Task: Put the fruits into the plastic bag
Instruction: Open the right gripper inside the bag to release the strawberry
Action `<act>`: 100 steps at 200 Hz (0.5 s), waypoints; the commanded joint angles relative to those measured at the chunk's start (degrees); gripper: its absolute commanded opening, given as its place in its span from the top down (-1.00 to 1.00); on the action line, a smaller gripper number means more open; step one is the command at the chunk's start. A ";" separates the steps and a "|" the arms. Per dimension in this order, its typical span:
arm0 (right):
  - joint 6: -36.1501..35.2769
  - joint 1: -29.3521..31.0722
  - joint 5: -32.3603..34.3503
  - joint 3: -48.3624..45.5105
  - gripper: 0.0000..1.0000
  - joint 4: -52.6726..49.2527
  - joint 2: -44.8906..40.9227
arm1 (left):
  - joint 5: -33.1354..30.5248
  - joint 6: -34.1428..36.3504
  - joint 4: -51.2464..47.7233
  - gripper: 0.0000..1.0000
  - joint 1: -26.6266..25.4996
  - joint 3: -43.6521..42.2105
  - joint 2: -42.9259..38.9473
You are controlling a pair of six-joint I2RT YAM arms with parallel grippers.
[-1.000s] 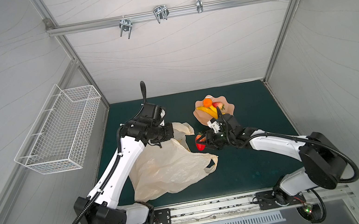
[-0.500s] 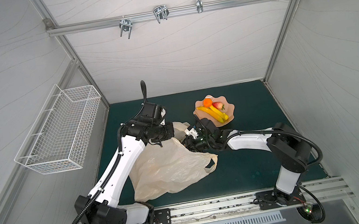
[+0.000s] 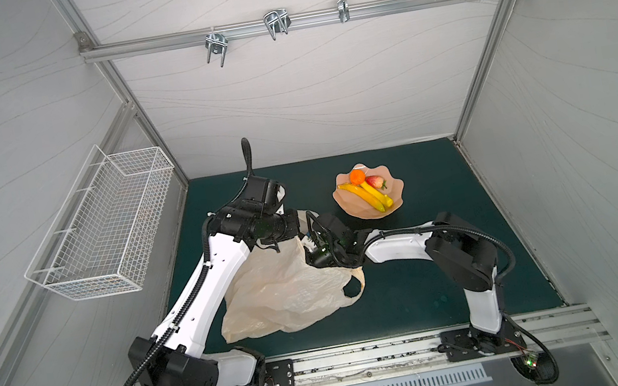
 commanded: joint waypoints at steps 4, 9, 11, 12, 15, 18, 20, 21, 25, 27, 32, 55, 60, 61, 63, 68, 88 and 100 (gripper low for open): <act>3.22 0.80 -3.81 1.56 0.39 -2.57 3.35 | -0.59 -0.68 3.16 1.00 -0.14 0.81 0.31; 3.31 0.76 -3.87 1.79 0.38 -2.87 3.71 | -0.61 -0.72 3.17 1.00 -0.13 0.76 0.31; 3.41 0.77 -3.94 1.88 0.37 -2.96 3.81 | -0.63 -0.77 3.24 1.00 -0.13 0.70 0.31; 3.43 0.78 -3.95 1.87 0.37 -3.03 3.87 | -0.60 -0.79 3.25 1.00 -0.14 0.67 0.31; 3.42 0.80 -4.03 1.98 0.35 -3.29 3.91 | -0.61 -0.81 3.33 1.00 -0.14 0.63 0.31; 3.34 0.78 -4.04 2.21 0.34 -3.55 4.07 | -0.60 -0.81 3.35 1.00 -0.14 0.54 0.31; 3.24 0.79 -4.00 2.27 0.33 -3.75 4.16 | -0.63 -0.88 3.35 1.00 -0.14 0.58 0.31; 3.21 0.80 -4.03 2.32 0.32 -3.87 4.18 | -0.64 -0.89 3.35 1.00 -0.09 0.56 0.31; 2.98 0.80 -4.07 2.58 0.29 -4.39 4.27 | -0.60 -0.90 3.43 1.00 -0.13 0.46 0.31; 2.78 0.78 -4.10 2.80 0.27 -4.70 4.30 | -0.62 -0.90 3.43 1.00 -0.09 0.45 0.31; 2.34 0.75 -4.22 3.28 0.23 -5.53 4.52 | -0.73 -0.90 3.39 1.00 -0.13 0.38 0.24; 0.40 0.50 -4.69 5.56 -0.09 -8.85 5.00 | -0.88 -0.99 3.67 1.00 -0.14 -0.12 -0.04; -0.15 0.45 -4.80 6.06 -0.17 -9.46 5.07 | -0.90 -0.99 3.78 1.00 -0.09 -0.16 -0.05; -0.24 0.40 -4.86 6.11 -0.19 -9.54 5.07 | -0.87 -0.99 3.74 1.00 -0.11 -0.16 -0.05; -0.36 0.37 -4.89 6.26 -0.22 -9.84 5.07 | -0.89 -0.99 3.75 1.00 -0.13 -0.16 -0.11; -0.72 0.22 -4.86 6.54 -0.28 -10.33 5.07 | -0.94 -0.99 3.74 1.00 -0.14 -0.21 -0.08; -1.52 -0.57 -4.87 6.70 -0.52 -10.75 4.47 | -0.93 -0.90 3.66 1.00 -0.14 -0.16 -0.29; -2.12 -1.16 -4.63 6.46 -0.64 -11.00 3.66 | -1.20 -0.66 3.57 1.00 -0.14 -0.17 -0.40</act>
